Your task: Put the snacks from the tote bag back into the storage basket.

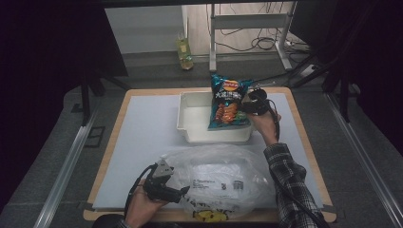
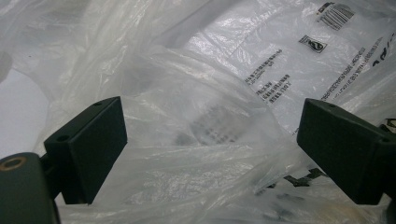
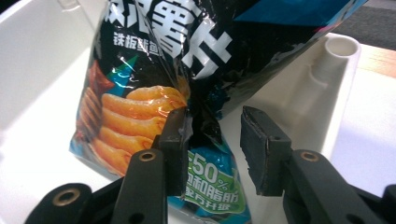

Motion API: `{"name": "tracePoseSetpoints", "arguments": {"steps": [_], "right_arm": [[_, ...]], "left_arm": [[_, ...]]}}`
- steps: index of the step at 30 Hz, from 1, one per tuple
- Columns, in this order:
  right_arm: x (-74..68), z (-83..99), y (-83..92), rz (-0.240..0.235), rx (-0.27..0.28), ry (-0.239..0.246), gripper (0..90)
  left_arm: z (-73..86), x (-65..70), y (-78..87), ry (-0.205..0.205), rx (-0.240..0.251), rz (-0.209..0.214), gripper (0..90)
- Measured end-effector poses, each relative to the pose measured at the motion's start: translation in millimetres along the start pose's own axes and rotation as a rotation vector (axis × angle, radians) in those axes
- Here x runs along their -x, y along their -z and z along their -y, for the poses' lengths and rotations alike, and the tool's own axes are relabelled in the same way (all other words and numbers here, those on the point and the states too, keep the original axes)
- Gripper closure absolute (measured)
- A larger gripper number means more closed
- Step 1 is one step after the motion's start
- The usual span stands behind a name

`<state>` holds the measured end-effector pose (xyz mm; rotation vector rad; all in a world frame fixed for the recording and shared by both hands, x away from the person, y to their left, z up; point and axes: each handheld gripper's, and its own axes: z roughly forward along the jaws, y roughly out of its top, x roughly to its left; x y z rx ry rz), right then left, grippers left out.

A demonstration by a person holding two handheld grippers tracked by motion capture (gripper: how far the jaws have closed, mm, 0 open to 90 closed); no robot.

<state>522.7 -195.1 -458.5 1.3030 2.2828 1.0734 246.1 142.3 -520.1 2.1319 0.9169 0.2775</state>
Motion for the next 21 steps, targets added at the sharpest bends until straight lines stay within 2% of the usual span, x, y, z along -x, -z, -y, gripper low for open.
{"name": "tracePoseSetpoints", "arguments": {"steps": [4,10,15,21], "right_arm": [[-0.5,1.9,-1.8,0.026,-0.005,0.019,62.4],[-3.5,4.7,-8.6,0.071,-0.052,0.061,67.0],[-7.1,2.9,-6.7,0.077,-0.051,0.074,69.6],[-4.5,2.8,-4.4,0.061,-0.05,0.055,67.4]], "left_arm": [[0.1,-0.2,0.2,0.0,0.001,-0.001,7.9],[0.3,-0.5,0.6,0.008,0.009,-0.007,7.9],[0.2,-0.8,1.5,0.004,0.018,-0.012,7.9],[0.3,-0.4,2.7,-0.007,0.034,-0.021,7.7]]}}
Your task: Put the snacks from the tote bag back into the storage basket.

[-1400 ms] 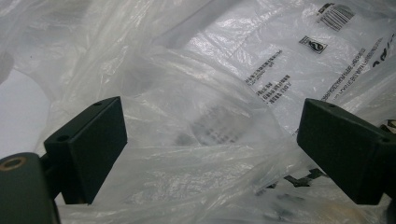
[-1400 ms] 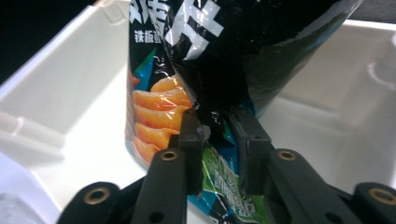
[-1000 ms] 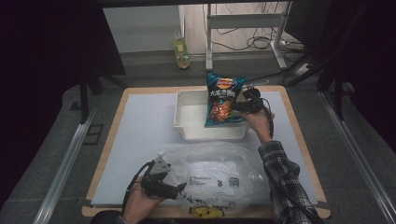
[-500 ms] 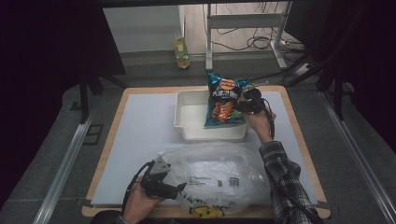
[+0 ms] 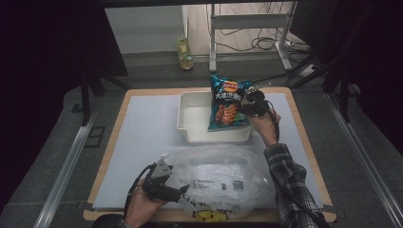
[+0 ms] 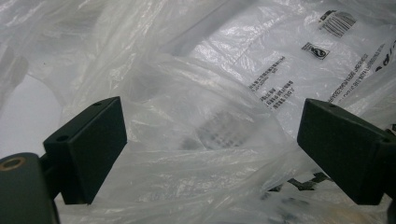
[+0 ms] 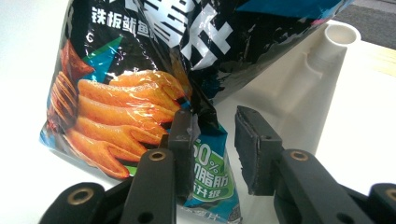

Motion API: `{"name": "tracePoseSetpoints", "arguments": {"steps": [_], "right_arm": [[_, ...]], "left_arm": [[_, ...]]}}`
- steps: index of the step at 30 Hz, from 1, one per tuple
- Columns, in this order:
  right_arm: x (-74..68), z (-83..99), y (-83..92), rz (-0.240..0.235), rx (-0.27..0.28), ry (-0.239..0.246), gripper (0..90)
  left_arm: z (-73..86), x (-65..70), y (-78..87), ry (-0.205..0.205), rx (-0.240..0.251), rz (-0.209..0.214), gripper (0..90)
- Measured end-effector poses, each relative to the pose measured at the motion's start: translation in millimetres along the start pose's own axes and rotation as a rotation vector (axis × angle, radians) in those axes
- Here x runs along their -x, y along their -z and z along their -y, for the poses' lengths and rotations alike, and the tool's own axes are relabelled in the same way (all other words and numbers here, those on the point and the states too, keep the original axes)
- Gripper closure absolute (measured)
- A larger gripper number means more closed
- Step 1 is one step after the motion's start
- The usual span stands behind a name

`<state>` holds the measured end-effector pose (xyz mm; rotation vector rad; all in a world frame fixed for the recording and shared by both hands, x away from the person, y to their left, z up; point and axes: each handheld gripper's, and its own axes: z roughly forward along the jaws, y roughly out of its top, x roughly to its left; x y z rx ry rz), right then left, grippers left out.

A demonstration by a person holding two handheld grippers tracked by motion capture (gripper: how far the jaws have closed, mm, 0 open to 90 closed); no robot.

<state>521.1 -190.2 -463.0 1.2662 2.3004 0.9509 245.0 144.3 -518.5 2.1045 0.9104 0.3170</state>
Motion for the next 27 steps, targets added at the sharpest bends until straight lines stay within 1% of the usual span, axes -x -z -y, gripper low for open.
{"name": "tracePoseSetpoints", "arguments": {"steps": [2,5,7,11,13,16,18,21,27], "right_arm": [[-0.4,0.0,0.8,-0.002,0.004,-0.002,66.2],[-0.7,-0.7,3.3,-0.018,0.015,-0.012,64.7],[-1.4,-1.1,5.0,-0.021,0.019,-0.006,63.5],[-2.1,-0.3,6.4,-0.032,0.02,-0.011,61.5],[-1.8,0.8,6.8,-0.047,0.022,-0.018,60.2],[-2.8,2.2,7.4,-0.056,0.02,-0.009,58.3],[-3.5,2.6,8.7,-0.058,0.029,-0.009,57.0],[-4.1,2.7,10.2,-0.067,0.038,-0.003,55.1],[-8.0,2.9,12.9,-0.076,0.031,0.013,50.1]], "left_arm": [[-0.1,-0.1,0.7,-0.001,0.007,0.002,7.7],[-0.5,0.6,1.8,-0.002,0.022,0.004,7.6],[-0.6,0.7,2.2,0.0,0.027,0.006,7.5],[-0.9,0.7,3.2,-0.003,0.037,0.012,7.4],[-1.1,0.9,3.8,-0.002,0.042,0.017,7.3],[-1.3,0.6,4.3,0.001,0.049,0.023,7.1],[-1.3,0.6,4.3,0.001,0.047,0.018,6.9],[-1.7,0.0,5.1,0.013,0.05,0.022,6.9],[-1.8,-1.2,8.4,0.02,0.068,0.018,6.6]]}}
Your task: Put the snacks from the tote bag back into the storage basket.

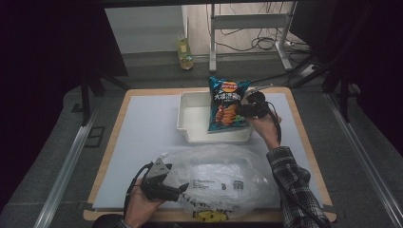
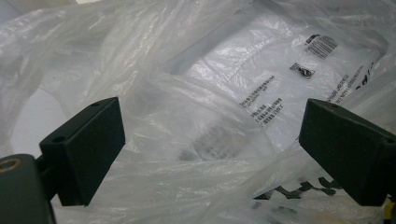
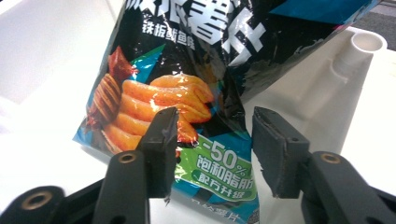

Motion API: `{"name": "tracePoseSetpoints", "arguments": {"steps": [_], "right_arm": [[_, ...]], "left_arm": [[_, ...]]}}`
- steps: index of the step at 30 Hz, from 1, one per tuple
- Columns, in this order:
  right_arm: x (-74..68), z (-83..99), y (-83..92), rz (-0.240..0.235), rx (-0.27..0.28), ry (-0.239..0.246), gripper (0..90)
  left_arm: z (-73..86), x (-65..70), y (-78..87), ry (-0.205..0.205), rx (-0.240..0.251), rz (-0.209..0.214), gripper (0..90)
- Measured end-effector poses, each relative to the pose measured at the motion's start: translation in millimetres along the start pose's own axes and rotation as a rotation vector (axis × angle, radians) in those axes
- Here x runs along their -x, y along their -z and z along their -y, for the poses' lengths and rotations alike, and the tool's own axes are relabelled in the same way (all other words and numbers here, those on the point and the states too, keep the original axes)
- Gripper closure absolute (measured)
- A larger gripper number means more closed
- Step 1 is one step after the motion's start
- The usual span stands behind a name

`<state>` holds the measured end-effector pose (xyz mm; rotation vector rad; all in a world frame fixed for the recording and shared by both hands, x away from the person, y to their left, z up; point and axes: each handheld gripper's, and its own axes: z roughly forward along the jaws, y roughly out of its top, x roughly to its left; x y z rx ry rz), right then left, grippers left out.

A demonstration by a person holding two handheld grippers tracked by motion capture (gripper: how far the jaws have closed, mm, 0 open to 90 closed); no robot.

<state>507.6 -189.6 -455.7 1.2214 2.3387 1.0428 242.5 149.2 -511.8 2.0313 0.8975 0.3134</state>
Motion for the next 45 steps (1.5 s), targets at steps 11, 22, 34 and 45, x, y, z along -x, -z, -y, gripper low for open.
{"name": "tracePoseSetpoints", "arguments": {"steps": [11,22,34,45], "right_arm": [[-6.1,1.1,5.3,0.002,-0.01,0.029,40.5],[-11.3,2.3,12.5,0.003,-0.016,0.046,33.4],[-19.8,4.1,19.7,-0.029,0.001,0.075,24.1],[-26.5,5.6,28.5,-0.057,0.004,0.099,18.4]], "left_arm": [[0.7,-1.1,3.9,-0.007,0.027,-0.017,5.9],[1.8,-1.5,5.0,-0.024,0.052,-0.032,4.5],[2.6,-0.9,3.8,-0.027,0.066,-0.045,4.5],[3.3,-0.9,3.0,-0.034,0.069,-0.048,4.6]]}}
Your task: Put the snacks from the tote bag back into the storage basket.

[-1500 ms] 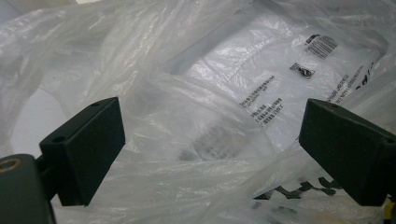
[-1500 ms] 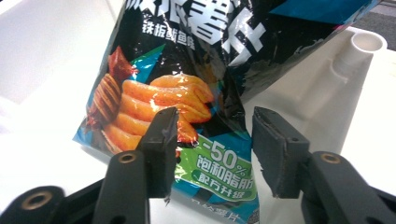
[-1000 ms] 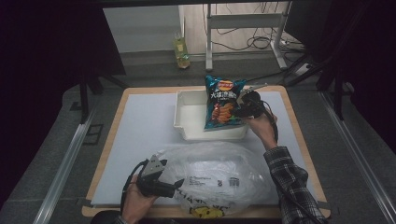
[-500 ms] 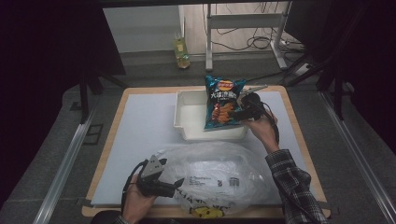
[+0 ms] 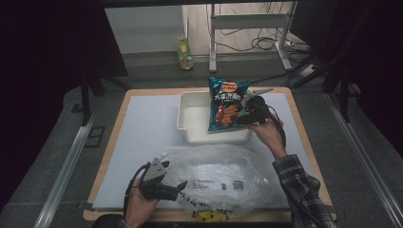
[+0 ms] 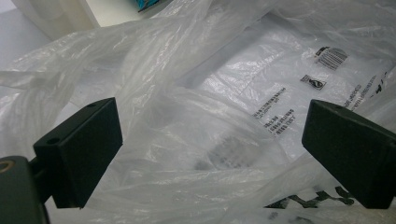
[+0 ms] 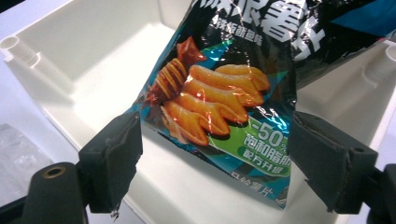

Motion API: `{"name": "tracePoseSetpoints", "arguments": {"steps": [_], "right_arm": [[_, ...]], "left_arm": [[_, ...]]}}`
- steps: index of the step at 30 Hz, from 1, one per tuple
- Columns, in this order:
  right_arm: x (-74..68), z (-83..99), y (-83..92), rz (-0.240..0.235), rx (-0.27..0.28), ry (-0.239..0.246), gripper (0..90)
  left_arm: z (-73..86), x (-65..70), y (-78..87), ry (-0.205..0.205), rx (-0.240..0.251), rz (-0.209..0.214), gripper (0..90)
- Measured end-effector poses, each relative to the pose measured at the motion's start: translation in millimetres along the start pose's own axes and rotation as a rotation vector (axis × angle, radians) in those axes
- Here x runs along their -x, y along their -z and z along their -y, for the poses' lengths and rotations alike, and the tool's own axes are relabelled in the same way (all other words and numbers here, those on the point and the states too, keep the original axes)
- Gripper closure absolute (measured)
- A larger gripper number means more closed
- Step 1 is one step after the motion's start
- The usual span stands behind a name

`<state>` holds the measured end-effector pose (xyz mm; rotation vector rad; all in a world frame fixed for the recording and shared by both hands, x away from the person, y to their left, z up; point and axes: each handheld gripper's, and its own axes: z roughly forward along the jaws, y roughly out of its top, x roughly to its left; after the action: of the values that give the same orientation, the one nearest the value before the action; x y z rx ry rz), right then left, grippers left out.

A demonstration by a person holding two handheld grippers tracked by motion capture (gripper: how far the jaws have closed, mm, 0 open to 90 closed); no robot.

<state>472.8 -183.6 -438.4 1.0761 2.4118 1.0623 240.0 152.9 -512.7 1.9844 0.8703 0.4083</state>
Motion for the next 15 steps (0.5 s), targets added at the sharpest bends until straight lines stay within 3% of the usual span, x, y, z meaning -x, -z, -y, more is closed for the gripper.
{"name": "tracePoseSetpoints", "arguments": {"steps": [15], "right_arm": [[-13.4,1.1,9.8,-0.029,0.006,0.037,14.1]], "left_arm": [[0.1,0.8,-0.6,-0.014,-0.004,0.001,4.4]]}}
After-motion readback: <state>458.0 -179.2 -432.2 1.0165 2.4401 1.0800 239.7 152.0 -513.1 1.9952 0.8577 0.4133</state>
